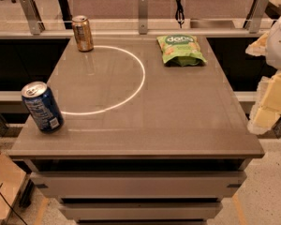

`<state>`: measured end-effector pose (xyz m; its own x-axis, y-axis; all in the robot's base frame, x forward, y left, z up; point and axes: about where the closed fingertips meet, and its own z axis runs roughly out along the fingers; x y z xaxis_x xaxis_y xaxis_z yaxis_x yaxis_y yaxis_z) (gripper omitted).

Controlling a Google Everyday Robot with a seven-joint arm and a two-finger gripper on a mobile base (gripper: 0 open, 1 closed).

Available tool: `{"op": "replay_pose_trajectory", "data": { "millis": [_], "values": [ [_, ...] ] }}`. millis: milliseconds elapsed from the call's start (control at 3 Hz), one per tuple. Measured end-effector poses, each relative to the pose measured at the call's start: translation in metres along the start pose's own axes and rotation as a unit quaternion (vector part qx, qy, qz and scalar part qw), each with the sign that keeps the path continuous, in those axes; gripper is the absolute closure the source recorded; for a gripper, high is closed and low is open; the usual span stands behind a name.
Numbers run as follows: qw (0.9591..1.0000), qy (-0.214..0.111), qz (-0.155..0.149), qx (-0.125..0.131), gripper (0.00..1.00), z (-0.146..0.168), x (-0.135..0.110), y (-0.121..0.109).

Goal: Move green rice chip bag near pepsi can

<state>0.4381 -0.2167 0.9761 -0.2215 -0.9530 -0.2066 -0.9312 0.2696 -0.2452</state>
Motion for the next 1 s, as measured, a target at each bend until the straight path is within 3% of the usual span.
{"op": "replay_pose_trajectory", "data": {
  "millis": [333, 667, 1000],
  "values": [
    [1.0000, 0.000, 0.000, 0.000, 0.00, 0.000, 0.000, 0.000],
    [0.9998, -0.020, 0.002, 0.007, 0.00, -0.002, -0.003, -0.003],
    [0.9969, -0.075, 0.012, 0.021, 0.00, -0.003, -0.010, -0.014]
  ]
}}
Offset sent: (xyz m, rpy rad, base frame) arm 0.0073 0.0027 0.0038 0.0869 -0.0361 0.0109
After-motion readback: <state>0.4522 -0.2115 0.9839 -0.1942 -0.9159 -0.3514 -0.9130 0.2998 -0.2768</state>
